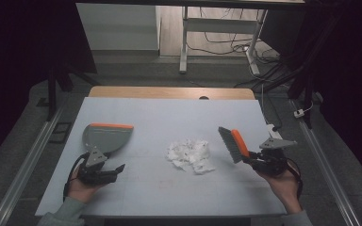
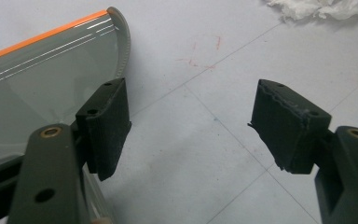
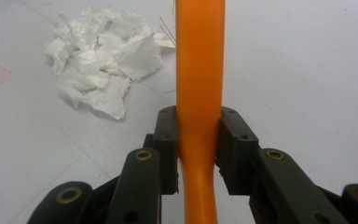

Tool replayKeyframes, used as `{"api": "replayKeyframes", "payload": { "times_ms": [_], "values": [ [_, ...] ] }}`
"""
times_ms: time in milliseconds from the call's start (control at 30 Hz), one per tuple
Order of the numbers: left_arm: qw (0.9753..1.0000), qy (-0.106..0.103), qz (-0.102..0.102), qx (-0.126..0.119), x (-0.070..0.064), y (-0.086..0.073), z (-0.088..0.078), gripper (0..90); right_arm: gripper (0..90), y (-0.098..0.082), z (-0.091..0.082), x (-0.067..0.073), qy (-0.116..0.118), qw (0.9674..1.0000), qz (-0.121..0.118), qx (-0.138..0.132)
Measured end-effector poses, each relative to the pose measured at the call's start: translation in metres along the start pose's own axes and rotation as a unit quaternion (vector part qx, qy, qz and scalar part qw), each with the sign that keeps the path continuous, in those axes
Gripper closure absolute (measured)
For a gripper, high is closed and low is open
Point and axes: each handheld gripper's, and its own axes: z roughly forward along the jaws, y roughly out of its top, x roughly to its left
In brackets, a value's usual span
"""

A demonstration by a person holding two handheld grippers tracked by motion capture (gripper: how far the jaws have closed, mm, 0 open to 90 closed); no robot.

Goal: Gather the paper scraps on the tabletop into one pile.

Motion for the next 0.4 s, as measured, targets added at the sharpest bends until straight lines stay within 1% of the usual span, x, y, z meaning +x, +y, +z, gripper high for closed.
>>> {"api": "replayKeyframes", "payload": {
  "times_ms": [200, 400],
  "values": [
    [1.0000, 0.001, -0.001, -0.004, 0.0003, 0.0000, -0.0026, 28.7, 71.0, -0.0022, 0.0002, 0.0011, -0.002, 1.0000, 0.000, -0.004],
    [1.0000, 0.001, -0.001, -0.007, 0.0011, 0.0001, -0.0041, 28.7, 71.0, -0.0017, -0.0004, 0.0041, -0.003, 0.9999, -0.006, -0.009]
  ]
}}
